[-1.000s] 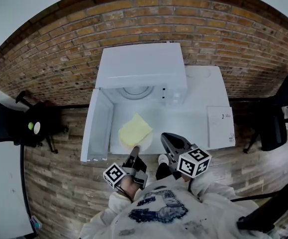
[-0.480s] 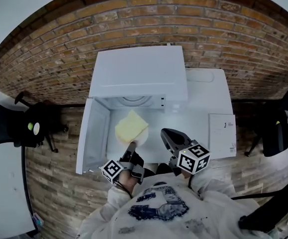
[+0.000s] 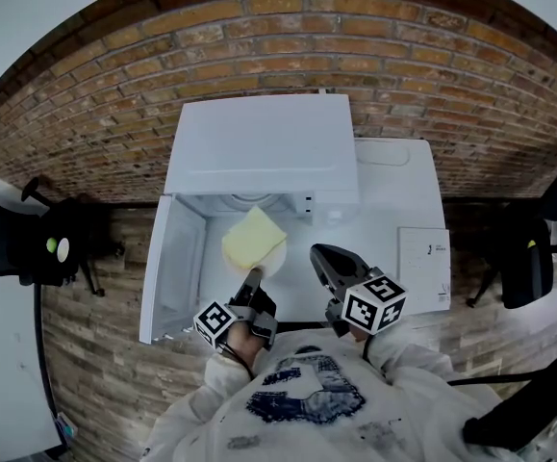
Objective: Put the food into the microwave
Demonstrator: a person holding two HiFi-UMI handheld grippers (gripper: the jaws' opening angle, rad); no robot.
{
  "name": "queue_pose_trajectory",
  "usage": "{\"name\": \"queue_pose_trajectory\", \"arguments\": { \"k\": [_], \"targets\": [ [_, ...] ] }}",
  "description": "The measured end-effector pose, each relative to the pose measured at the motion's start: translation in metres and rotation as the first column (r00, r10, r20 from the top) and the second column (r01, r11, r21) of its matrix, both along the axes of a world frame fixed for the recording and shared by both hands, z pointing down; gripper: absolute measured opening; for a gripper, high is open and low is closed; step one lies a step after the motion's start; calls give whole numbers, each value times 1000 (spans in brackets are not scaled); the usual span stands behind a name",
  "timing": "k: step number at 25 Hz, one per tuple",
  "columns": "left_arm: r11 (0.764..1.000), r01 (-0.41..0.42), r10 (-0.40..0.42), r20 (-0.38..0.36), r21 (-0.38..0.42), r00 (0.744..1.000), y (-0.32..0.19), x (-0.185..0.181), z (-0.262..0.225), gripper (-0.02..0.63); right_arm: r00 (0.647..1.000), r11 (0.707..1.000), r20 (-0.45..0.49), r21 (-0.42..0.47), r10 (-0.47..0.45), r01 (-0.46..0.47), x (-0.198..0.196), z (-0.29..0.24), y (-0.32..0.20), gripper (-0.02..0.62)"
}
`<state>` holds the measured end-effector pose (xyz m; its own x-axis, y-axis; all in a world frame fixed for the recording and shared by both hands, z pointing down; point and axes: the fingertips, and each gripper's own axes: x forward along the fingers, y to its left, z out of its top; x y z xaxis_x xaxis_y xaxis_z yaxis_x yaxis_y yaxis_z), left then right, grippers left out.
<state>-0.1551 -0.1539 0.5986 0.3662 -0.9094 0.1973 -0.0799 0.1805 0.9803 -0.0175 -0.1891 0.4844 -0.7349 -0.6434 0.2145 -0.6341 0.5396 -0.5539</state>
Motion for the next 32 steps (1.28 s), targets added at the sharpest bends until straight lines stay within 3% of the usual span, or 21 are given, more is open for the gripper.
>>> {"name": "queue_pose_trajectory", "arguments": {
  "k": [14,32],
  "targets": [
    [998,-16,17,7,-58,1000,-29,-9,30,21,999,1000,-43,4,22,-22,2,0,-18,14],
    [996,18,-21,-40,-93,999,-80,-22,63,22,996,999,-85,19,-25,27,-17,0,-35,14]
  ]
}}
